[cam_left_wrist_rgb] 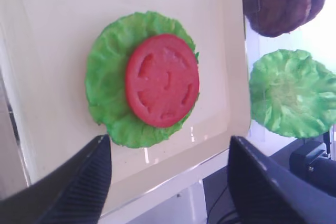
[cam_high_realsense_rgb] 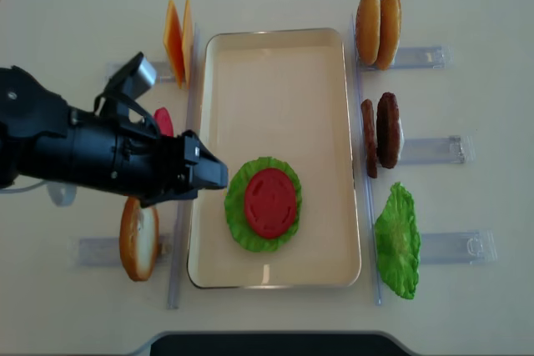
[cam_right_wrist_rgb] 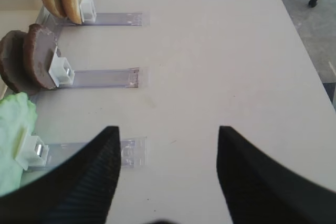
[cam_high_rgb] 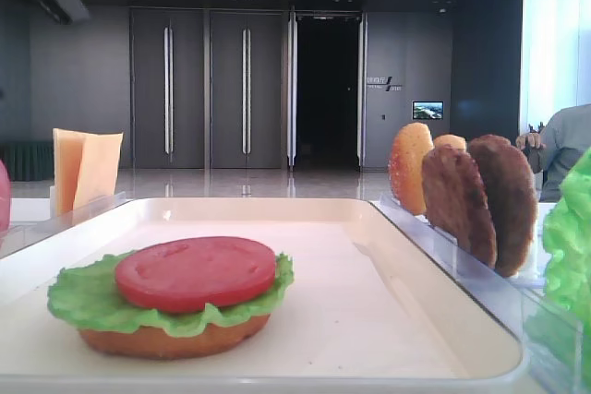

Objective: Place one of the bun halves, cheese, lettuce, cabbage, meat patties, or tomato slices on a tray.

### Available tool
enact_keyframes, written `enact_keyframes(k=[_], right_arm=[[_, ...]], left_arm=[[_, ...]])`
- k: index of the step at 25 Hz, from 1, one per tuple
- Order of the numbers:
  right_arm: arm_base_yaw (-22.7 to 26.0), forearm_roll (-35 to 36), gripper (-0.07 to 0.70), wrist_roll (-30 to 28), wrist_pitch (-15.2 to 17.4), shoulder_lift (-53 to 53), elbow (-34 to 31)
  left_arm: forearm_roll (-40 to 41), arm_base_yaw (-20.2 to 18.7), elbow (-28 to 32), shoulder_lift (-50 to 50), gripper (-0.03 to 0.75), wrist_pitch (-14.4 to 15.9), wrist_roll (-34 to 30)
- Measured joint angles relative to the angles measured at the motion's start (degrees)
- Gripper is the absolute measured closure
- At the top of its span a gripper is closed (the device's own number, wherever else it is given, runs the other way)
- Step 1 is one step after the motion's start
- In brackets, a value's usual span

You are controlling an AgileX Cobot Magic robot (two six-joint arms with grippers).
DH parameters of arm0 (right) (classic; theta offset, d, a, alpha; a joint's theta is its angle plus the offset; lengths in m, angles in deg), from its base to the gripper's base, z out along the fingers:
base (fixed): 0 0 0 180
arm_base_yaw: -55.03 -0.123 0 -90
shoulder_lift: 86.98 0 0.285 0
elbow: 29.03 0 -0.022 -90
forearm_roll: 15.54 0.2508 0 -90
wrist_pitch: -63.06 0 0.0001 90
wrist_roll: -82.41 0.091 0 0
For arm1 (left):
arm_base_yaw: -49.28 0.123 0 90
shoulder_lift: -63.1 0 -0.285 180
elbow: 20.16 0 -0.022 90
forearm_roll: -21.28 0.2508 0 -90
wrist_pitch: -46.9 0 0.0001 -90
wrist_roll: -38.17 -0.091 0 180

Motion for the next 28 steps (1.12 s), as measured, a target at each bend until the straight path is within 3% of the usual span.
enact_keyframes(k=[5, 11, 14, 16, 22, 28], right_arm=[[0.00, 0.00, 0.213, 0.00, 0.00, 0.00, 0.00], [0.00, 0.00, 0.213, 0.00, 0.00, 0.00, 0.00], [0.00, 0.00, 0.213, 0.00, 0.00, 0.00, 0.00], [0.00, 0.00, 0.213, 0.00, 0.00, 0.00, 0.00], [0.00, 0.01, 0.213, 0.00, 0.07, 0.00, 0.00], [0.00, 0.01, 0.213, 0.00, 0.07, 0.00, 0.00]], left_arm=[[13.08, 0.00, -5.17, 6.34, 0.192, 4.73, 11.85], [36.75, 0.00, -16.03, 7.35, 0.194, 18.53, 27.77], [46.53, 0.00, -21.06, 7.22, 0.221, 25.25, 31.75], [50.90, 0.06, -23.74, 7.10, 0.246, 27.89, 32.30], [54.63, 2.68, -25.13, 5.67, 0.284, 28.85, 32.55], [55.26, 15.69, -25.13, 4.79, 0.286, 28.90, 28.08]])
